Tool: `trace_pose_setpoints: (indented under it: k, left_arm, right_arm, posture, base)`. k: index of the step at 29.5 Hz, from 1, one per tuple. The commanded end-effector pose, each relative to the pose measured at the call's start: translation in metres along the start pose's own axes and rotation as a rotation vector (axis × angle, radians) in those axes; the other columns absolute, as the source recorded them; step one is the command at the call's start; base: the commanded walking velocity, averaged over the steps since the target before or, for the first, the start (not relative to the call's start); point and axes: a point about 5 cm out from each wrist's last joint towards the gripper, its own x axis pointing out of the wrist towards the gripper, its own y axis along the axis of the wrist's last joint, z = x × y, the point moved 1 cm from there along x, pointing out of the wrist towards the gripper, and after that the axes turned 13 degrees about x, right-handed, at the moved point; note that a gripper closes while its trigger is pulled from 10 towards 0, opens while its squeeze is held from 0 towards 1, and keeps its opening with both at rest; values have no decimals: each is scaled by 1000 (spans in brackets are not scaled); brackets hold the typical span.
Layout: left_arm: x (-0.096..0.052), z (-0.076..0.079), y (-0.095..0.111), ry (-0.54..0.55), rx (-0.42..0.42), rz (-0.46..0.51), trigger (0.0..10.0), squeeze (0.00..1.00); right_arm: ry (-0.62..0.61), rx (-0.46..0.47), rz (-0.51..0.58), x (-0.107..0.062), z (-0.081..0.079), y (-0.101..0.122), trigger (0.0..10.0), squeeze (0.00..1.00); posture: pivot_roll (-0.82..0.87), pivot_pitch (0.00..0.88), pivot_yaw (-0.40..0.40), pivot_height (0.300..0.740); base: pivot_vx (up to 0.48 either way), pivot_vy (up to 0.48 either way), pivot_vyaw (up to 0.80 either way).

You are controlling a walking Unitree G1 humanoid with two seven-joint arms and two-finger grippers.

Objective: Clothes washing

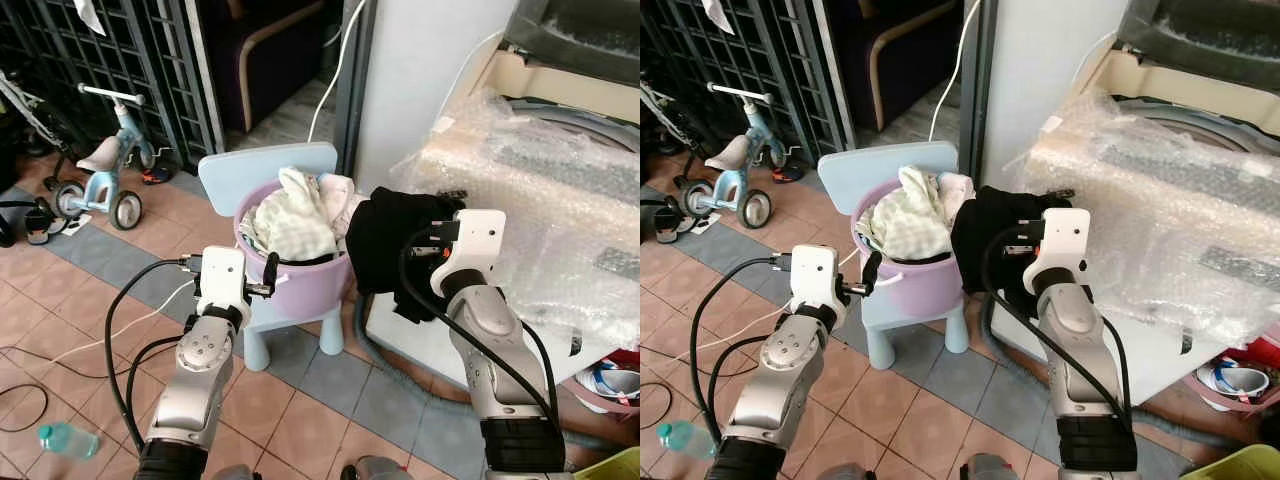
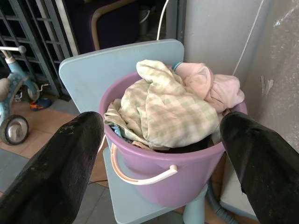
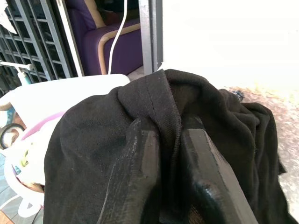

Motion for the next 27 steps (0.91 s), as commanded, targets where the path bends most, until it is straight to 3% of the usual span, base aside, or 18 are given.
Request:
trace_pose_setpoints:
  k: [1,10,27]
  left_arm:
    - [0,-2,2,-6,9,6,10000,0]
    - [0,-3,1,-11,17,-3,10000,0]
    - [1,-4,-1,-18,30,-9,10000,0]
  right_arm:
    - [13,-5,43,2,-5,9,10000,0]
    - [6,-9,41,1,-4,6,10000,0]
    - [-3,-7,39,1,-4,4,10000,0]
  posture:
    - [-76,16,23,740]
    - [-75,18,30,740]
    - [-73,15,36,740]
  base:
    - [0,0,-800]
    - [0,0,-800]
    - [0,-378,-790]
